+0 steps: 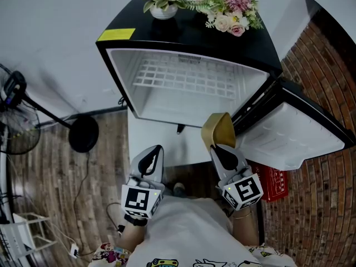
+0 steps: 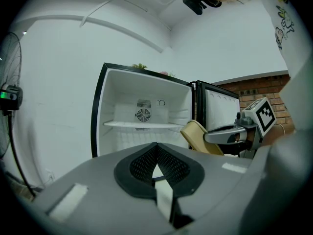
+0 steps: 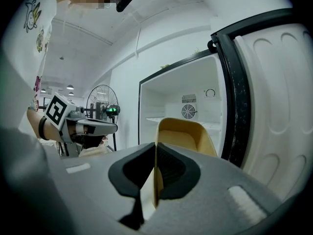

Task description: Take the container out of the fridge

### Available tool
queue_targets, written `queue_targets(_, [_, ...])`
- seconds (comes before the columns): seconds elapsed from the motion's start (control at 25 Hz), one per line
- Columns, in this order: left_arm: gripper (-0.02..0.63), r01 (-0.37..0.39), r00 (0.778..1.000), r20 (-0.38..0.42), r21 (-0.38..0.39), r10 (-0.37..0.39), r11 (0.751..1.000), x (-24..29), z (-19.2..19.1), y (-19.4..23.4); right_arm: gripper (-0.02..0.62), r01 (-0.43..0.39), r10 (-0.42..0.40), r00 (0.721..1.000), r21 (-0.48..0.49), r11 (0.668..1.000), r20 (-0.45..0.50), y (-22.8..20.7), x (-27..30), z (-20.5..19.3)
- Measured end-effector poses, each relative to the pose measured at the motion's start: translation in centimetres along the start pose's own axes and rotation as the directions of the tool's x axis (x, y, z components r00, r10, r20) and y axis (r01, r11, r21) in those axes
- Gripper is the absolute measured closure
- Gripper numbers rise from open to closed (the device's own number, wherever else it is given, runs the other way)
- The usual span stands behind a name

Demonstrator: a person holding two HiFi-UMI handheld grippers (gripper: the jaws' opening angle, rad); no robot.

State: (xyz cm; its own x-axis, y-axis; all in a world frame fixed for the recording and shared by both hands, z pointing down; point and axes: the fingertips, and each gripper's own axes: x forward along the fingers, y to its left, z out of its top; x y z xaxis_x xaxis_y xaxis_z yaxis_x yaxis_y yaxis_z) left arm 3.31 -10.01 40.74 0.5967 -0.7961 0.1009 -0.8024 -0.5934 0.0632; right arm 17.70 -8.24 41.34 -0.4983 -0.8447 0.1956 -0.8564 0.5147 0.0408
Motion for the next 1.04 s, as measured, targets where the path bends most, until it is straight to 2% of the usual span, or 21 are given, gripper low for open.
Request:
queue_targets(0.84, [0.609, -0.012, 1.000, 0.013, 0.000, 0.012, 1.000, 0.5, -0.5, 0.3, 0.581, -0.022, 0.022, 1.000, -0.009, 1.000, 0.007, -0.1, 0.5, 0.4])
queue_targets(1.04, [0.609, -0.017, 1.000, 0.001, -0.007, 0.018, 1.000, 0.7, 0.5, 0.8, 0.581, -0.022, 0.022, 1.000, -0.014, 1.000, 0.005, 0.2, 1.1, 0.4])
